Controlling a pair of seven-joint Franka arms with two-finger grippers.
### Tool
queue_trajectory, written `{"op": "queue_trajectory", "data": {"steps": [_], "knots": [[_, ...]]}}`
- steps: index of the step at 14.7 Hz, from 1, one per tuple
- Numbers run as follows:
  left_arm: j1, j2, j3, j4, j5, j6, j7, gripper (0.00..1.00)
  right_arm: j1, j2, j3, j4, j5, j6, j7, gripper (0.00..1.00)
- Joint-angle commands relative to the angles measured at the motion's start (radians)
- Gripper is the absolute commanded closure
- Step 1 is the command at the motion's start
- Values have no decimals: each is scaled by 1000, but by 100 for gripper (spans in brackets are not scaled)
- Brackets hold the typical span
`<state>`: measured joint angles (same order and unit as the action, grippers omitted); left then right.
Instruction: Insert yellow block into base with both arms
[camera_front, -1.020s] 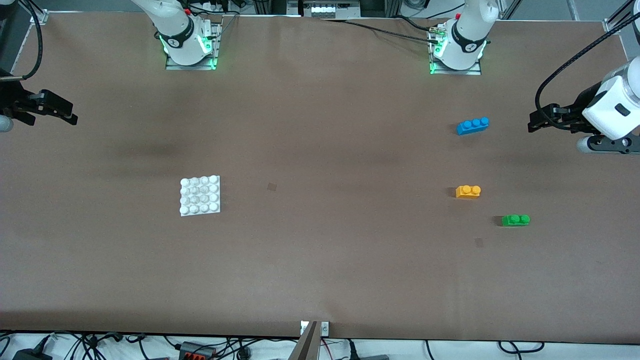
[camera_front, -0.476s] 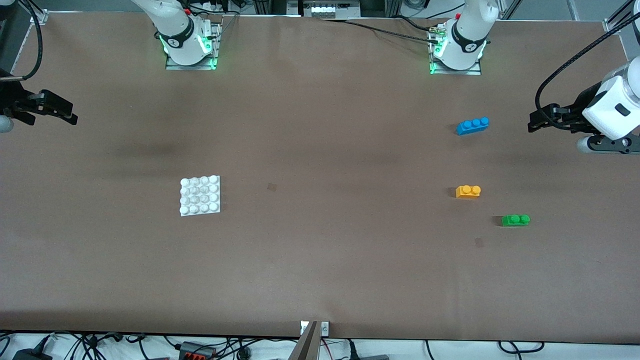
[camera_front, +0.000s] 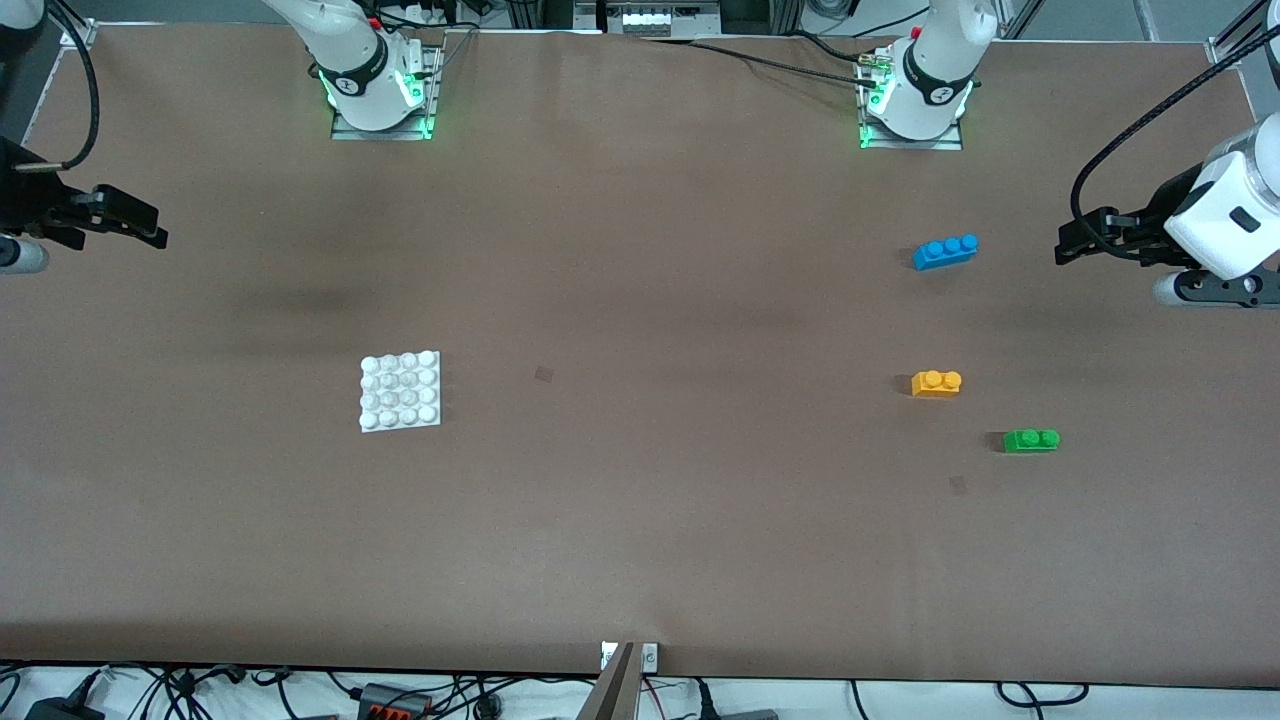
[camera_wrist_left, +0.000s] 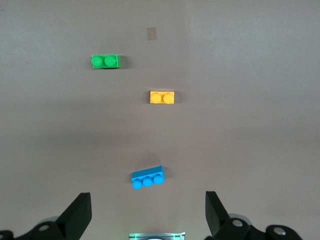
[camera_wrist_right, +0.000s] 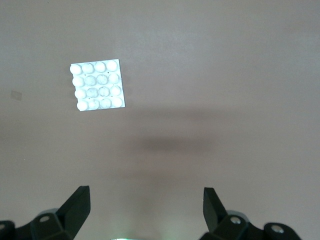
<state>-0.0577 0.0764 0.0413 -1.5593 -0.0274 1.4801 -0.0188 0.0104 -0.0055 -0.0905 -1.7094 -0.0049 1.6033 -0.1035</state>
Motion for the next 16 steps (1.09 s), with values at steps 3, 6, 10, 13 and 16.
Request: {"op": "queue_trajectory", "data": {"steps": [3,6,10,13,16], "knots": [[10,8,-3,19,-25,-18,17,0,-7,18,11,21,-1,-14,11,0],[10,8,-3,19,-25,-18,23,0,-1,50,12,21,-4,-20,2,0],[12,8,-3,18,-26,-26,23,0,32,136,12,11,-3,-8,4,0],[10,8,-4,18,-26,-50,20,0,89,209,14,10,-1,39,4,0],[10,8,-8,18,-26,-54,19,0,147,297,14,1,0,154,16,0]]}}
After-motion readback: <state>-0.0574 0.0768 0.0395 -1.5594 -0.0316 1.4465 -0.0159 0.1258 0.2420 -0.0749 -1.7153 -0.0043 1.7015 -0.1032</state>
